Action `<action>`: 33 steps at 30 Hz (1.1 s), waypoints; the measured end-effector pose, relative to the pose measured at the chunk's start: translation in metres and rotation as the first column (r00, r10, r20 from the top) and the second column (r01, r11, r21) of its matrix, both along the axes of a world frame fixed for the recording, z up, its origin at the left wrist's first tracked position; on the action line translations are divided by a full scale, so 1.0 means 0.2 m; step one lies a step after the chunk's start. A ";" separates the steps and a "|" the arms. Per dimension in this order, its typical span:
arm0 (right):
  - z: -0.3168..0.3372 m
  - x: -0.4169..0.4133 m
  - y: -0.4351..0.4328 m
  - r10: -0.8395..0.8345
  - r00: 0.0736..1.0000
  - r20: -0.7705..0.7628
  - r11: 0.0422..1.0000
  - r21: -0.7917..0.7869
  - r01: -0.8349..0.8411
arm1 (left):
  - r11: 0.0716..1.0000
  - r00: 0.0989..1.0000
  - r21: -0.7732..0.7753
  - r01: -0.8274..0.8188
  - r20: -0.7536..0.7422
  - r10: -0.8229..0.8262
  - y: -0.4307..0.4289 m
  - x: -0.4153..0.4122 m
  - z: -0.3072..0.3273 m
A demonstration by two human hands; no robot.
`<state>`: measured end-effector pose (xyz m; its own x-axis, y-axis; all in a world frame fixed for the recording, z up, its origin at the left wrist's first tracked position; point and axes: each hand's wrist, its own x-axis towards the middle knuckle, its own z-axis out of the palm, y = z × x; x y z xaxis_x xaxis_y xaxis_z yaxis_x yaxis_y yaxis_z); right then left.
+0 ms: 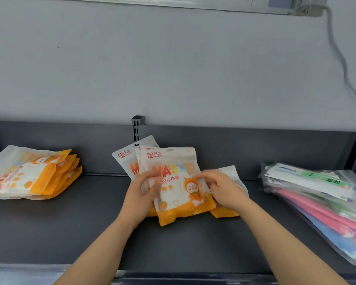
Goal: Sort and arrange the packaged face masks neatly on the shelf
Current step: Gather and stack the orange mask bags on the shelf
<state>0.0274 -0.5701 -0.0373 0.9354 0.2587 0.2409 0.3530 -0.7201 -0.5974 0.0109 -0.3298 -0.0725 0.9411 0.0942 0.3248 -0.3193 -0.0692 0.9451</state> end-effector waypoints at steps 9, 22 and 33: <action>-0.01 0.08 -0.20 -0.353 0.932 -0.084 0.925 -0.182 0.334 | 0.989 0.996 0.148 -0.026 -0.075 0.038 0.01 0.03 0.02; 0.00 0.09 -0.30 -0.446 0.885 -0.134 0.892 0.013 0.451 | 0.989 0.996 0.130 -0.072 -0.050 0.079 0.04 0.04 0.03; 0.01 0.10 0.05 -0.245 0.950 -0.195 0.852 0.423 0.307 | 0.992 0.999 0.129 0.018 0.041 -0.023 0.00 -0.01 0.05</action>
<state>0.0472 -0.5609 -0.0360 0.9829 -0.1196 0.1401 0.0770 -0.4242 -0.9023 0.0092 -0.3306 -0.0631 0.9274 0.0301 0.3728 -0.3617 -0.1818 0.9144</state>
